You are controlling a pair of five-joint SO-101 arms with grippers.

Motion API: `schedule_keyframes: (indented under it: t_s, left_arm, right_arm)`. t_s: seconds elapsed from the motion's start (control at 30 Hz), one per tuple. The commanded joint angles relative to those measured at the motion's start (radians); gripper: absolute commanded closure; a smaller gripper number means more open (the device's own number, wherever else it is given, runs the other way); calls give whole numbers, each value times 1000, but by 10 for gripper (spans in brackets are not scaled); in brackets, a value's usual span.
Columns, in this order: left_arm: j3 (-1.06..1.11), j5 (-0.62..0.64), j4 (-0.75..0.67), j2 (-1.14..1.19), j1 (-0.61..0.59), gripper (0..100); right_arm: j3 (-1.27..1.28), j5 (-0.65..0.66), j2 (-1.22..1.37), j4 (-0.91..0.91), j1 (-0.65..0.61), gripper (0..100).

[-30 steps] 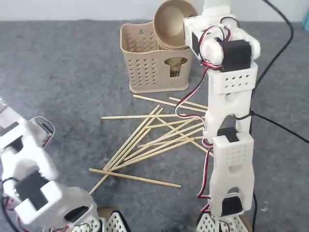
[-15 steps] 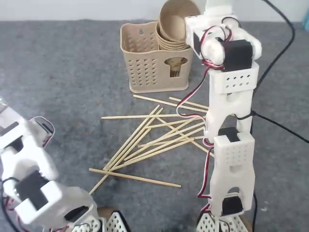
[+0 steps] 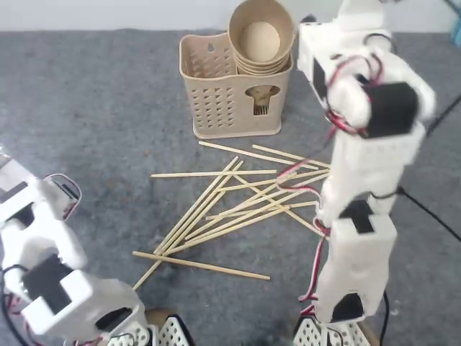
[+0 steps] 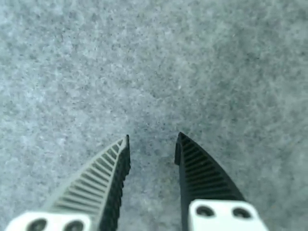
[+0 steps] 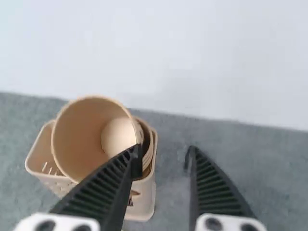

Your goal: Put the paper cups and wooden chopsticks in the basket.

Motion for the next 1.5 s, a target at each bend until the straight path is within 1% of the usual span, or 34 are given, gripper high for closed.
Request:
schedule_keyframes:
  t_s: [0.0, 0.03, 0.1, 0.2, 0.37, 0.53, 0.67, 0.9, 0.97, 1.23, 1.3, 1.47]
  left_arm:
    - [-36, -11, 5, -6, 9, 851]
    - [-36, -11, 5, -6, 9, 851]
    - [-36, -11, 5, -6, 9, 851]
    - [-36, -11, 5, -6, 9, 851]
    - [-36, -11, 5, -6, 9, 851]
    - [-36, -11, 5, -6, 9, 851]
    - [-36, -11, 5, -6, 9, 852]
    - [-36, -11, 5, -6, 11, 852]
    - [-38, -11, 5, -6, 11, 852]
    - [-38, -11, 3, -6, 25, 852]
    - [-38, -11, 3, -6, 25, 852]
    - [-38, -12, 3, -6, 25, 852]
  right_arm:
    - [120, -11, -156, 44, 21, 990]
    - [190, -11, -188, 44, 21, 967]
    - [344, -34, -252, 42, 21, 991]
    - [562, -74, -337, 38, -8, 991]
    - [810, -78, -412, -45, -65, 991]
    - [933, -118, -414, -179, -81, 991]
    - [1033, -120, -414, -303, -96, 991]
    - [1189, -120, -412, -584, -90, 991]
    - [1209, -120, -417, -624, -90, 991]
    - [1183, -118, -426, -636, -111, 991]
    - [1172, -117, -426, -616, -113, 991]
    - [1169, -110, -429, -435, -156, 991]
